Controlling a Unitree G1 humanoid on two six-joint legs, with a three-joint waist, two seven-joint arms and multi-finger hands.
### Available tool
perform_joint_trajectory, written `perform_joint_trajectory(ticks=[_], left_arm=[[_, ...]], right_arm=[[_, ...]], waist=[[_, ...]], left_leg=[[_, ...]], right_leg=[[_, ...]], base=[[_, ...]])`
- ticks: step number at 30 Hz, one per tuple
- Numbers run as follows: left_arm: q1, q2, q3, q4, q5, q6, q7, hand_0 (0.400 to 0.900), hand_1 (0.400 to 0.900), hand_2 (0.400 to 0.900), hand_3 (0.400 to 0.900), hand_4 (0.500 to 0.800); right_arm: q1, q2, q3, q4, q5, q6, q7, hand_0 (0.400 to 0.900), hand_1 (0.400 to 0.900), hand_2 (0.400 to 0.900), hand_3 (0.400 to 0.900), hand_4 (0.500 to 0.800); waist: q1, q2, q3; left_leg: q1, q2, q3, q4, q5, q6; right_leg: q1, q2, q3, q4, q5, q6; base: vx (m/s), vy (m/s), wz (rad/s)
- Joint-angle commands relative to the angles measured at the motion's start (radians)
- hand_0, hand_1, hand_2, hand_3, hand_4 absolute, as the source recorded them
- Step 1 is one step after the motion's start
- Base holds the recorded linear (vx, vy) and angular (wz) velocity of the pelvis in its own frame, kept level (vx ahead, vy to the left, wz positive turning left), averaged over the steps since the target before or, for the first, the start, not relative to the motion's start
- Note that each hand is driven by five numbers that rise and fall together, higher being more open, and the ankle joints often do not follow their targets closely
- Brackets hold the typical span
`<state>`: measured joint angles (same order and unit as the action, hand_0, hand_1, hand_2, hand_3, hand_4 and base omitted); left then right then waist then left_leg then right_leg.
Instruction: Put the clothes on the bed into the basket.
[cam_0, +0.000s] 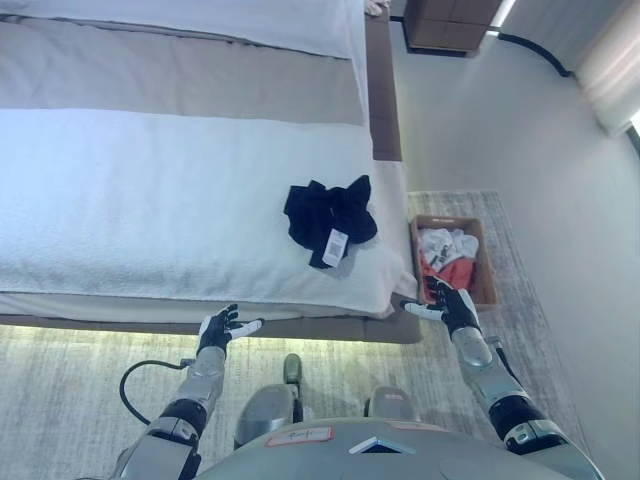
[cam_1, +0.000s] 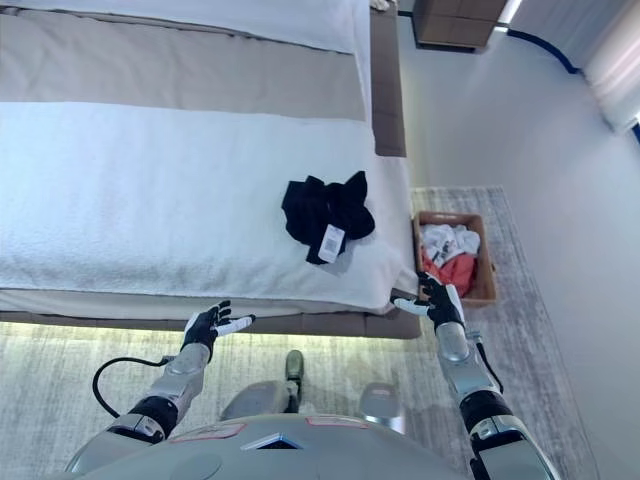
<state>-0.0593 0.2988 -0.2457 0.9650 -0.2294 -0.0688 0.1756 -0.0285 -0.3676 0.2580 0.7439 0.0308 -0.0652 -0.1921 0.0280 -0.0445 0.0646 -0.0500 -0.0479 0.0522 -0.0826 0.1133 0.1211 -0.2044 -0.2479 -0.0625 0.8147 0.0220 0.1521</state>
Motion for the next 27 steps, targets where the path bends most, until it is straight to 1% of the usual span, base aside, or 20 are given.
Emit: perform_joint_trajectory(ticks=[1, 2, 3, 4, 6, 7, 8, 9, 10, 11, 12, 14, 15, 16, 17, 18, 19, 22, 27], left_arm=[[-0.070, 0.046, 0.017, -0.032, 0.034, -0.047, 0.043, 0.900, 0.900, 0.900, 0.900, 0.800], [-0.080, 0.047, 0.011, -0.031, 0.033, -0.053, 0.046, 0.900, 0.900, 0.900, 0.900, 0.800], [-0.087, 0.044, 0.003, -0.032, 0.035, -0.059, 0.048, 0.900, 0.900, 0.900, 0.900, 0.800], [-0.101, 0.037, -0.002, -0.017, 0.035, -0.061, 0.047, 0.900, 0.900, 0.900, 0.900, 0.800], [-0.114, 0.031, -0.002, 0.000, 0.034, -0.060, 0.049, 0.900, 0.900, 0.900, 0.900, 0.800], [-0.126, 0.028, -0.003, 0.017, 0.032, -0.060, 0.045, 0.900, 0.900, 0.900, 0.900, 0.800], [-0.131, 0.027, -0.004, 0.023, 0.031, -0.059, 0.044, 0.900, 0.900, 0.900, 0.900, 0.800], [-0.129, 0.028, -0.007, 0.015, 0.033, -0.060, 0.044, 0.900, 0.900, 0.900, 0.900, 0.800], [-0.138, 0.030, -0.012, 0.008, 0.032, -0.059, 0.041, 0.900, 0.900, 0.900, 0.900, 0.800], [-0.150, 0.030, -0.022, 0.012, 0.037, -0.059, 0.037, 0.900, 0.900, 0.900, 0.900, 0.800], [-0.148, 0.023, -0.026, 0.017, 0.038, -0.063, 0.035, 0.900, 0.900, 0.900, 0.900, 0.800], [-0.138, 0.014, -0.036, 0.028, 0.041, -0.061, 0.026, 0.900, 0.900, 0.900, 0.900, 0.800], [-0.132, 0.006, -0.039, 0.028, 0.034, -0.056, 0.027, 0.900, 0.900, 0.900, 0.900, 0.800], [-0.129, 0.000, -0.042, 0.026, 0.033, -0.053, 0.022, 0.900, 0.900, 0.900, 0.900, 0.800], [-0.124, -0.013, -0.054, 0.032, 0.035, -0.049, 0.014, 0.900, 0.900, 0.900, 0.900, 0.800], [-0.119, -0.019, -0.074, 0.011, 0.036, -0.052, 0.004, 0.900, 0.900, 0.900, 0.900, 0.800], [-0.122, -0.021, -0.097, -0.017, 0.034, -0.054, -0.005, 0.900, 0.900, 0.900, 0.900, 0.800], [-0.157, -0.032, -0.126, -0.026, -0.004, -0.056, 0.003, 0.900, 0.900, 0.900, 0.900, 0.800], [-0.213, -0.045, -0.169, -0.018, -0.034, -0.057, 0.002, 0.900, 0.900, 0.900, 0.900, 0.800]], right_arm=[[-0.176, -0.099, 0.027, -0.088, -0.157, -0.019, -0.122, 0.900, 0.900, 0.900, 0.900, 0.800], [-0.210, -0.120, 0.040, -0.081, -0.204, -0.009, -0.139, 0.900, 0.900, 0.900, 0.900, 0.800], [-0.249, -0.137, 0.053, -0.064, -0.237, 0.004, -0.146, 0.900, 0.900, 0.900, 0.900, 0.800], [-0.301, -0.157, 0.071, -0.048, -0.260, 0.018, -0.146, 0.900, 0.900, 0.900, 0.900, 0.800], [-0.342, -0.176, 0.098, -0.049, -0.311, 0.033, -0.153, 0.900, 0.900, 0.900, 0.900, 0.800], [-0.362, -0.188, 0.107, -0.046, -0.325, 0.039, -0.153, 0.900, 0.900, 0.900, 0.900, 0.800], [-0.372, -0.194, 0.114, -0.051, -0.340, 0.046, -0.151, 0.900, 0.900, 0.900, 0.900, 0.800], [-0.373, -0.210, 0.116, -0.051, -0.357, 0.049, -0.155, 0.900, 0.900, 0.900, 0.900, 0.800], [-0.376, -0.219, 0.118, -0.064, -0.363, 0.051, -0.152, 0.900, 0.900, 0.900, 0.900, 0.800], [-0.397, -0.233, 0.121, -0.067, -0.366, 0.051, -0.148, 0.900, 0.900, 0.900, 0.900, 0.800], [-0.408, -0.235, 0.121, -0.053, -0.356, 0.042, -0.149, 0.900, 0.900, 0.900, 0.900, 0.800], [-0.419, -0.256, 0.132, -0.032, -0.344, 0.033, -0.136, 0.900, 0.900, 0.900, 0.900, 0.800], [-0.433, -0.262, 0.146, -0.029, -0.338, 0.031, -0.121, 0.900, 0.900, 0.900, 0.900, 0.800], [-0.438, -0.264, 0.151, -0.024, -0.332, 0.031, -0.119, 0.900, 0.900, 0.900, 0.900, 0.800], [-0.449, -0.272, 0.161, -0.016, -0.320, 0.024, -0.110, 0.900, 0.900, 0.900, 0.900, 0.800], [-0.457, -0.284, 0.172, -0.018, -0.309, 0.016, -0.100, 0.900, 0.900, 0.900, 0.900, 0.800], [-0.470, -0.293, 0.185, -0.019, -0.298, 0.009, -0.092, 0.900, 0.900, 0.900, 0.900, 0.800], [-0.571, -0.290, 0.251, 0.008, -0.237, -0.012, -0.053, 0.900, 0.900, 0.900, 0.900, 0.800], [-0.723, -0.270, 0.355, 0.079, -0.142, -0.041, -0.020, 0.900, 0.900, 0.900, 0.900, 0.800]], waist=[[-0.013, -0.001, 0.034], [-0.012, 0.004, 0.045], [-0.010, 0.009, 0.050], [-0.009, 0.010, 0.056], [-0.015, -0.001, 0.064], [-0.024, -0.010, 0.067], [-0.030, -0.016, 0.068], [-0.035, -0.020, 0.068], [-0.037, -0.029, 0.064], [-0.031, -0.044, 0.063], [-0.029, -0.050, 0.060], [-0.032, -0.048, 0.042], [-0.029, -0.045, 0.036], [-0.030, -0.044, 0.035], [-0.030, -0.042, 0.037], [-0.031, -0.043, 0.046], [-0.031, -0.047, 0.063], [-0.024, -0.069, 0.107], [-0.001, -0.119, 0.163]], left_leg=[[-0.022, 0.002, -0.041, -0.005, -0.049, -0.067], [-0.016, 0.007, -0.043, -0.005, -0.058, -0.073], [-0.014, 0.012, -0.050, -0.005, -0.065, -0.081], [-0.011, 0.020, -0.052, -0.005, -0.077, -0.093], [0.000, 0.022, -0.061, -0.005, -0.092, -0.109], [0.003, 0.027, -0.068, -0.005, -0.105, -0.122], [0.009, 0.031, -0.075, -0.005, -0.111, -0.130], [0.016, 0.035, -0.084, -0.005, -0.117, -0.135], [0.011, 0.036, -0.104, -0.005, -0.119, -0.143], [0.007, 0.042, -0.118, -0.005, -0.128, -0.152], [0.009, 0.057, -0.123, -0.005, -0.132, -0.159], [0.006, 0.086, -0.150, -0.005, -0.132, -0.175], [0.008, 0.110, -0.158, -0.005, -0.132, -0.183], [0.008, 0.117, -0.163, -0.005, -0.133, -0.185], [0.001, 0.135, -0.166, -0.003, -0.128, -0.190], [-0.017, 0.149, -0.161, 0.012, -0.131, -0.193], [-0.043, 0.155, -0.163, 0.030, -0.127, -0.196], [-0.087, 0.163, -0.190, 0.065, -0.126, -0.199], [-0.142, 0.190, -0.210, 0.067, -0.104, -0.208]], right_leg=[[0.023, 0.025, -0.135, -0.250, 0.020, -0.063], [0.022, 0.021, -0.157, -0.326, 0.003, -0.062], [0.023, 0.015, -0.165, -0.413, 0.010, -0.054], [0.016, 0.011, -0.160, -0.550, 0.027, -0.041], [0.013, 0.012, -0.108, -0.728, 0.103, -0.006], [-0.011, 0.019, -0.065, -0.818, 0.143, 0.011], [-0.027, 0.016, -0.032, -0.846, 0.182, 0.027], [-0.038, 0.018, -0.004, -0.852, 0.201, 0.036], [-0.018, 0.023, 0.008, -0.874, 0.183, 0.033], [-0.011, 0.023, 0.007, -0.878, 0.178, 0.032], [-0.011, 0.024, -0.020, -0.873, 0.189, 0.034], [-0.001, 0.047, -0.029, -0.869, 0.168, 0.022], [-0.002, 0.061, -0.051, -0.843, 0.140, 0.013], [0.004, 0.067, -0.062, -0.841, 0.131, 0.009], [0.001, 0.078, -0.076, -0.820, 0.102, -0.002], [-0.013, 0.083, -0.095, -0.788, 0.074, -0.010], [-0.028, 0.081, -0.115, -0.760, 0.061, -0.015], [-0.084, 0.083, -0.141, -0.671, 0.034, -0.029], [-0.121, 0.109, -0.153, -0.695, 0.046, -0.035]], base=[[0.22, 0.014, 0.01], [0.23, -0.023, 0.06], [0.23, -0.083, 0.12], [0.22, -0.126, 0.16], [0.24, -0.173, 0.27], [0.24, -0.193, 0.46], [0.24, -0.208, 0.60], [0.23, -0.202, 0.71], [0.22, -0.277, 0.80], [0.20, -0.320, 0.67], [0.22, -0.361, 0.65], [0.26, -0.353, 0.70], [0.22, -0.302, 0.59], [0.20, -0.287, 0.59], [0.13, -0.248, 0.69], [0.06, -0.250, 0.79], [-0.01, -0.197, 0.75], [-0.04, -0.136, 0.38], [-0.01, -0.090, 0.13]])
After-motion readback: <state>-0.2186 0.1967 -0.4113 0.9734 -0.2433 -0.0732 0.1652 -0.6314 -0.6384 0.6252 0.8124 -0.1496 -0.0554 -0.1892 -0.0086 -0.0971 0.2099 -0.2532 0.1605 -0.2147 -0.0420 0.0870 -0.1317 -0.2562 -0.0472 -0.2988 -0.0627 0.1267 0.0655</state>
